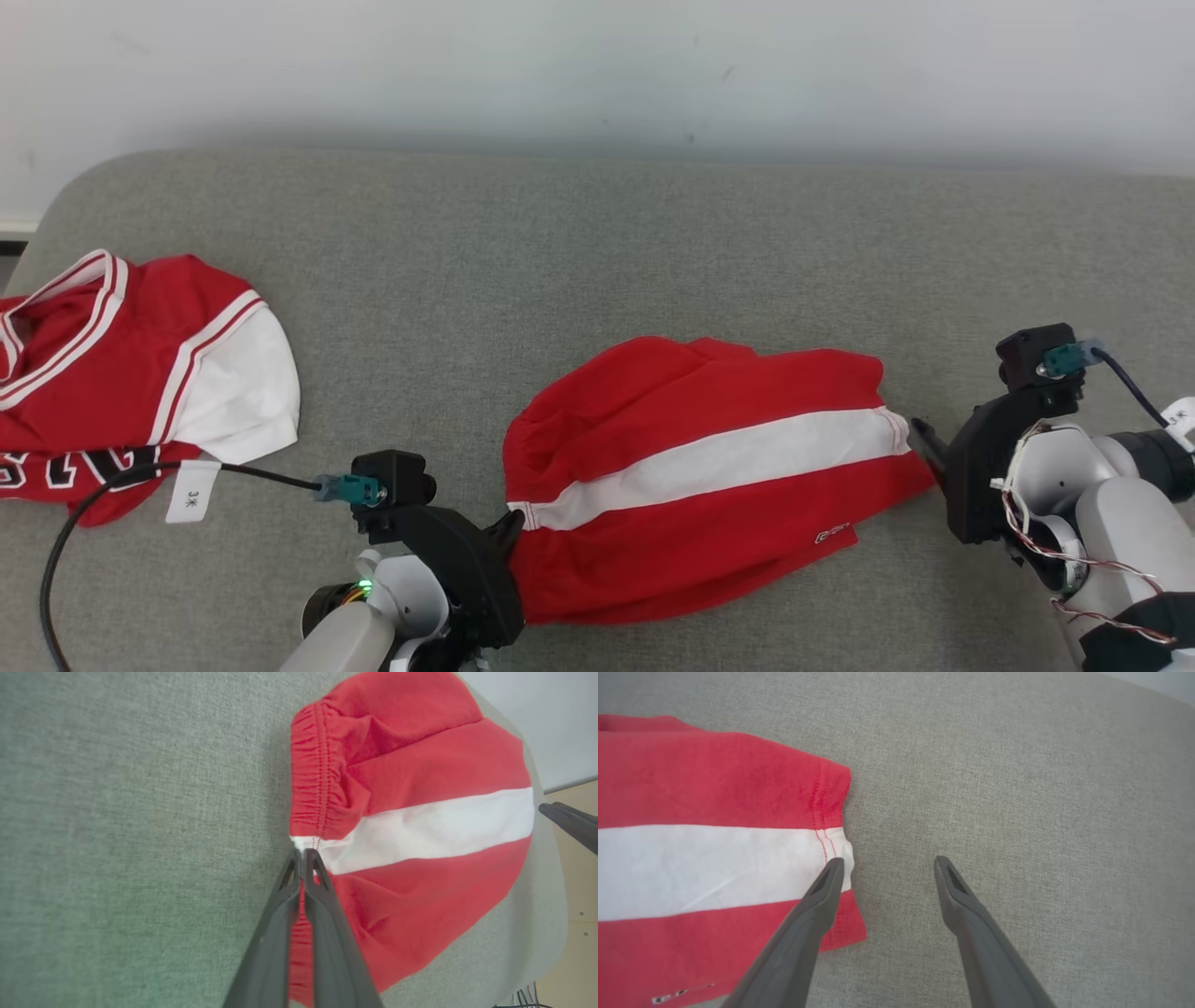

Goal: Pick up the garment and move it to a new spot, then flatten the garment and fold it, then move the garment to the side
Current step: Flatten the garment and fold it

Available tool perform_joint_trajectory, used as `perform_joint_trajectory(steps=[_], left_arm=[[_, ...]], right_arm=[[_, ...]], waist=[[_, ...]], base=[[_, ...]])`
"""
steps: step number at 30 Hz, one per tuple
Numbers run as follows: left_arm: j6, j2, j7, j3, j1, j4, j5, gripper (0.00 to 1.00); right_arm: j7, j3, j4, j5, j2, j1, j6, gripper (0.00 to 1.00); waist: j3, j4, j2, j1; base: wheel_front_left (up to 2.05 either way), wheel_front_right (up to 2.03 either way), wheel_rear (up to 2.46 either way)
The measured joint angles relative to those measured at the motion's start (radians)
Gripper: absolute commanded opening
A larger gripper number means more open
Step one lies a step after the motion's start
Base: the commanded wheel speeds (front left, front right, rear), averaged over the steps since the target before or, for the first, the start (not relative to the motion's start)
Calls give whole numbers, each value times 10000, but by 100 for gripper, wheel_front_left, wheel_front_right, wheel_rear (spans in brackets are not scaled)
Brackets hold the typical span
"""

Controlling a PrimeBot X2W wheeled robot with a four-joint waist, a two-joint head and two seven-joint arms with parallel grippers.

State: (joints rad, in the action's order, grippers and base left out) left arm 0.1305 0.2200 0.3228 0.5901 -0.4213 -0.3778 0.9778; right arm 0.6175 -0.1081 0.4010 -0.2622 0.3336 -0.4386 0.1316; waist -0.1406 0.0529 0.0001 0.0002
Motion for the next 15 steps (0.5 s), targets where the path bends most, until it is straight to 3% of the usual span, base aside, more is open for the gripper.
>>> perform_joint_trajectory(steps=[1, 4, 5, 7, 10, 12, 13, 15], left_arm=[[-2, -15, 0, 23, -63, -33, -12, 0], [-86, -56, -2, 36, -227, -107, -29, 0], [-92, -61, -2, 36, -276, -142, -27, 0], [-163, -40, -2, 21, -342, -186, -27, 0], [-178, -12, 13, 27, -349, -232, -25, 0], [-176, -4, 35, 33, -357, -240, -27, 0], [-176, -2, 33, 33, -364, -240, -27, 0], [-173, -4, 31, 48, -385, -211, -27, 0]], right_arm=[[15, -58, 102, -2, -12, -84, 0, 81], [-8, -119, 364, -10, -8, -316, 0, 68], [-4, -144, 435, -10, -4, -342, 0, 54], [0, -182, 660, -13, -17, -359, 0, 50], [71, -140, 951, -136, -56, -393, 0, 50], [69, -146, 1003, -205, -75, -407, 0, 71], [46, -176, 1014, -228, -86, -424, 0, 71], [-286, -282, 970, -307, -105, -536, 0, 80]], waist=[[-49, 35, 0, -1], [-189, 136, 1, 0], [-229, 171, 0, 0], [-295, 238, 0, 0], [-362, 308, 0, 0], [-380, 328, 0, 0], [-398, 347, 0, -1], [-446, 394, 0, -1]], base=[[0, 0, 0], [0, 0, 0], [0, 0, 0], [0, 0, 0], [0, 0, 0], [0, 0, 0], [0, 0, 0], [0, 0, 0]])
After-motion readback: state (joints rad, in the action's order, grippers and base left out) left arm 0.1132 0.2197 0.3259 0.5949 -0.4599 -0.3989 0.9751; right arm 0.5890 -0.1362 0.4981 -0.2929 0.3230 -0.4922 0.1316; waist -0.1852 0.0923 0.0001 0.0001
